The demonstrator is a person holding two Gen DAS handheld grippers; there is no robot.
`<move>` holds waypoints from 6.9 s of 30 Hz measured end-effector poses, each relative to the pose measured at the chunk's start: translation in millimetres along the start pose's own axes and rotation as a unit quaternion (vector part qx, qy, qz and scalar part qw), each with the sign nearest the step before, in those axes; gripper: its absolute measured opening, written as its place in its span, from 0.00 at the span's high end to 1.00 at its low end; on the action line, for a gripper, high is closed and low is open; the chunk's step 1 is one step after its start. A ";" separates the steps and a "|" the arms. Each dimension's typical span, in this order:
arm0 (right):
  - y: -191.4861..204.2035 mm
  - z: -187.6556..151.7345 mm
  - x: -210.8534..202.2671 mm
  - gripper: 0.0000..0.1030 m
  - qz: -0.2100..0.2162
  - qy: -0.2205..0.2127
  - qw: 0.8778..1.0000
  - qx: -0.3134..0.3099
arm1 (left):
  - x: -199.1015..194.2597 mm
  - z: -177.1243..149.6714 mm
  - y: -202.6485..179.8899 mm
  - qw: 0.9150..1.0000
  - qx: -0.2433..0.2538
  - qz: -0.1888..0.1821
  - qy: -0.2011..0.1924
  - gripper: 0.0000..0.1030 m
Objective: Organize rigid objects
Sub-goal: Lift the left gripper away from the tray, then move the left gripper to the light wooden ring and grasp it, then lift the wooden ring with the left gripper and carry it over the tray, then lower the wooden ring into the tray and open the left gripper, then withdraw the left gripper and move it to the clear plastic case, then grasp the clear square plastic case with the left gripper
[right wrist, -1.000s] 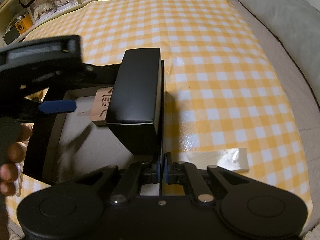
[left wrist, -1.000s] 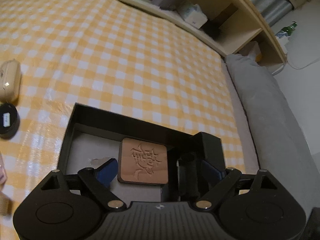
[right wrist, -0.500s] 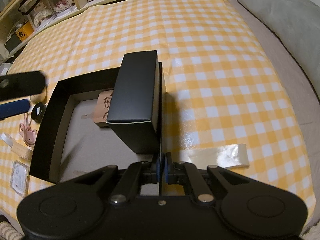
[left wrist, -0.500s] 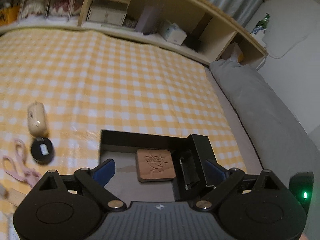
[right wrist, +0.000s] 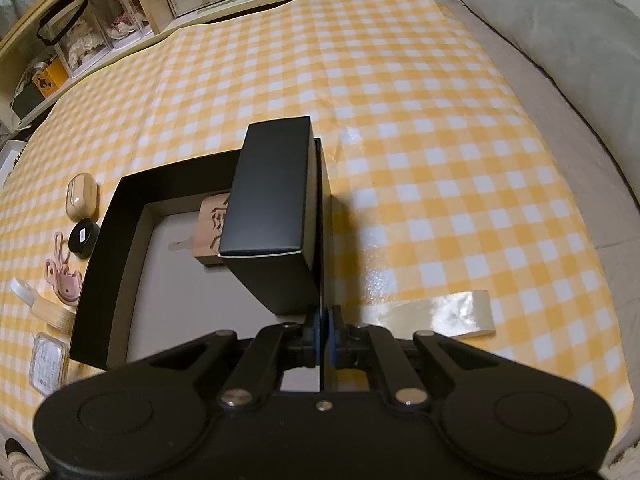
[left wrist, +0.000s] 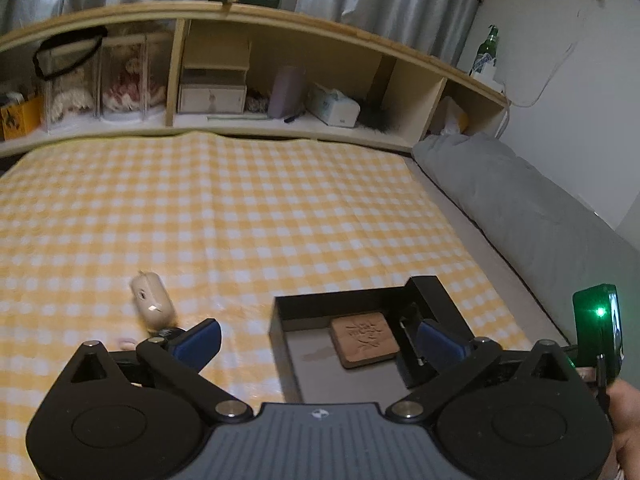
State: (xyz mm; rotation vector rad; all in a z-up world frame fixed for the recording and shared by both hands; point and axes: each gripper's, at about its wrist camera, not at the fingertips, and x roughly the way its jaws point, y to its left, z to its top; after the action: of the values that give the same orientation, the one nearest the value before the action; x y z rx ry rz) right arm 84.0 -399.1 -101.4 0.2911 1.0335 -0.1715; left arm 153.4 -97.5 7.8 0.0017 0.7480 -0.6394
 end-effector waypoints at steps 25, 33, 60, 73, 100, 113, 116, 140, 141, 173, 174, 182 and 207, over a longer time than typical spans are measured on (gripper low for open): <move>7.5 2.3 9.6 0.94 -0.009 0.016 1.000 -0.005 | 30.6 -41.5 91.7 0.985 -0.037 0.073 0.155 0.00; 8.4 2.2 11.2 0.94 -0.009 0.018 1.000 -0.005 | 73.5 -53.0 105.5 0.972 -0.064 0.081 0.212 0.00; 10.4 3.0 19.5 0.94 -0.014 0.027 0.999 -0.009 | 80.5 -53.8 102.9 0.968 -0.087 0.075 0.222 0.15; 11.5 2.1 22.3 0.94 -0.016 0.029 0.999 -0.011 | 35.8 -30.7 43.5 0.975 -0.156 -0.050 0.152 0.15; -1.4 2.1 23.1 0.91 0.016 0.031 0.999 0.023 | 136.1 -53.1 -37.8 0.948 -0.198 -0.109 0.225 0.15; -14.7 3.4 23.3 0.89 0.048 0.031 0.996 0.074 | 136.6 -63.2 -46.6 0.962 -0.140 -0.117 0.202 0.15; -14.0 3.7 22.2 0.90 0.047 0.028 0.996 0.071 | 136.8 -66.5 -48.7 0.967 -0.125 -0.114 0.192 0.14; -17.1 0.9 20.8 0.90 0.043 0.025 0.996 0.078 | 123.7 -52.4 -44.6 0.964 -0.096 -0.151 0.198 0.32; -17.6 1.0 20.8 0.90 0.042 0.025 0.996 0.078 | 121.3 -49.0 -45.9 0.968 -0.073 -0.138 0.198 0.42; -15.0 1.6 21.1 0.91 0.030 0.024 0.997 0.063 | 103.3 -34.9 -65.6 0.981 0.034 -0.060 0.182 0.08; -15.0 1.8 21.1 0.91 0.030 0.024 0.997 0.063 | 97.6 -31.8 -64.3 0.982 0.031 -0.061 0.175 0.05; -14.2 2.0 21.6 0.91 0.028 0.025 0.997 0.060 | 49.4 -6.4 -46.8 0.991 0.043 -0.053 0.115 0.00; -11.3 3.4 24.2 0.91 0.018 0.030 0.998 0.048 | 32.5 -69.3 88.8 0.960 -0.085 0.117 0.242 0.00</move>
State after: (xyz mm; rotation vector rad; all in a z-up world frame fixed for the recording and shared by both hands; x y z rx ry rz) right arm 95.8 -411.0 -122.5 0.4041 1.0801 -0.1808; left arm 175.8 -27.7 -83.7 0.0906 1.2540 -0.3453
